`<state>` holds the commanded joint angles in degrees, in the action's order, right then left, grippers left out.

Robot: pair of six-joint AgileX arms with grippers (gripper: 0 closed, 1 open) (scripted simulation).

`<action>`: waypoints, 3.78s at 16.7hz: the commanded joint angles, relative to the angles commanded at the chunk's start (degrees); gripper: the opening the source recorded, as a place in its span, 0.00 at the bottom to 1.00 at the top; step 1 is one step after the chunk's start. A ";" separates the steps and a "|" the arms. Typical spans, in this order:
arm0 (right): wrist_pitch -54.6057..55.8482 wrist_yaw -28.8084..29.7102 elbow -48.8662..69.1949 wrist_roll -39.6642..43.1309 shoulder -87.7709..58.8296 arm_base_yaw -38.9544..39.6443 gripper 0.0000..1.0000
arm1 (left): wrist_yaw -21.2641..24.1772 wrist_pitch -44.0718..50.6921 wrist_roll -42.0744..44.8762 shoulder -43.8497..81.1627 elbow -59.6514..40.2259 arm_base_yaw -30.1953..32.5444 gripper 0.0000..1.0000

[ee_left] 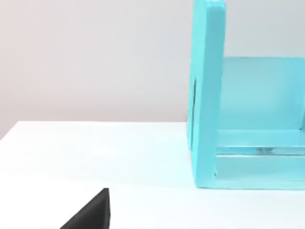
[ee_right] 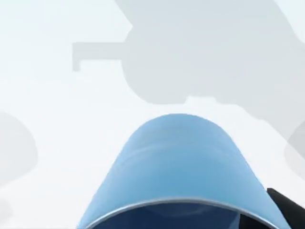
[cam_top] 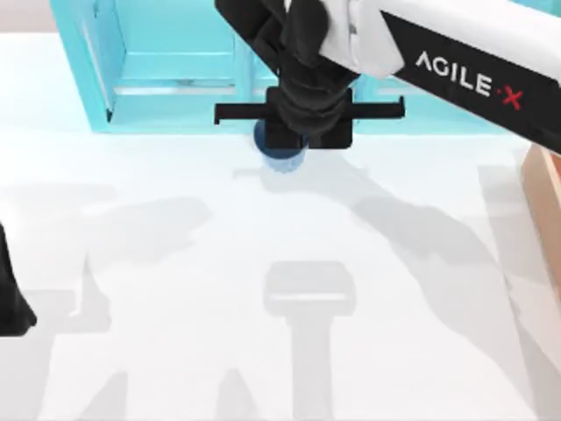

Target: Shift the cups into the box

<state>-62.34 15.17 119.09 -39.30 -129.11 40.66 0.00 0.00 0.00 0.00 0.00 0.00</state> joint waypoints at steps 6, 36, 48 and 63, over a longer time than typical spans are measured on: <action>-3.94 -3.10 -3.22 11.61 3.92 -11.85 0.00 | 0.00 0.00 0.00 0.00 0.00 0.00 1.00; -4.79 -19.25 -37.49 61.37 24.61 -64.31 0.00 | 0.00 0.00 0.00 0.00 0.00 0.00 1.00; -4.40 -19.27 -37.88 61.33 24.61 -64.25 0.60 | 0.00 0.00 0.00 0.00 0.00 0.00 1.00; -4.51 -19.26 -37.72 61.34 24.62 -64.36 1.00 | 0.00 0.00 0.00 0.00 0.00 0.00 1.00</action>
<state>-66.85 -4.10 81.36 22.04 -104.49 -23.70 0.00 0.00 0.00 0.00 0.00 0.00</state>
